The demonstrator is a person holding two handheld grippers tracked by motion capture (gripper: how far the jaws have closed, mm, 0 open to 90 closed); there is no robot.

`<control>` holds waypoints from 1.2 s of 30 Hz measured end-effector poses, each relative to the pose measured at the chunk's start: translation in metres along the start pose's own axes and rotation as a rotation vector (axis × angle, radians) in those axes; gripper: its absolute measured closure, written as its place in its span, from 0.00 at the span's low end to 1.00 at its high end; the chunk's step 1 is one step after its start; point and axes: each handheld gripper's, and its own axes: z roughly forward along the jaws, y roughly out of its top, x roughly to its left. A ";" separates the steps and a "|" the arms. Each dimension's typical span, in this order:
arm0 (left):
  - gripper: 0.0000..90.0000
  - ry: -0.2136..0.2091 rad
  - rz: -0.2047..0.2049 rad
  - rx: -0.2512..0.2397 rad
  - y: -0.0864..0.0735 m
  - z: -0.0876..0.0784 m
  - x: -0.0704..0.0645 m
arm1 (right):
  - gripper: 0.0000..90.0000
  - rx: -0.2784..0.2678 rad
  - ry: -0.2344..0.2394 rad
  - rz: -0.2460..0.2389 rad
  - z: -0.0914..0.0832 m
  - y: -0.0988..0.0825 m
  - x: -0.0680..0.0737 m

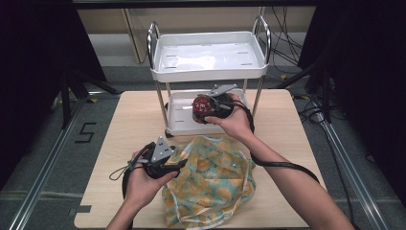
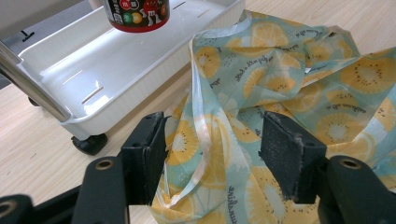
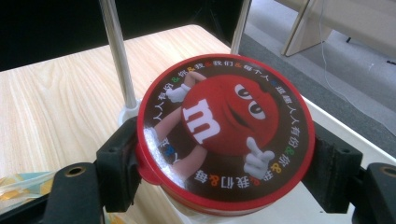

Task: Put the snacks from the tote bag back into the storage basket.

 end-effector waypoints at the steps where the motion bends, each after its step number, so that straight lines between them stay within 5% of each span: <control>1: 0.44 0.000 0.000 0.000 0.000 0.000 0.000 | 0.29 0.000 0.000 0.000 0.000 0.000 0.000; 24: 0.44 -0.008 0.025 0.008 0.000 0.000 0.001 | 0.29 0.013 -0.007 0.001 0.009 -0.001 -0.004; 36: 0.44 -0.003 0.002 0.001 0.000 0.000 0.000 | 0.29 0.030 -0.005 0.002 0.015 -0.004 -0.006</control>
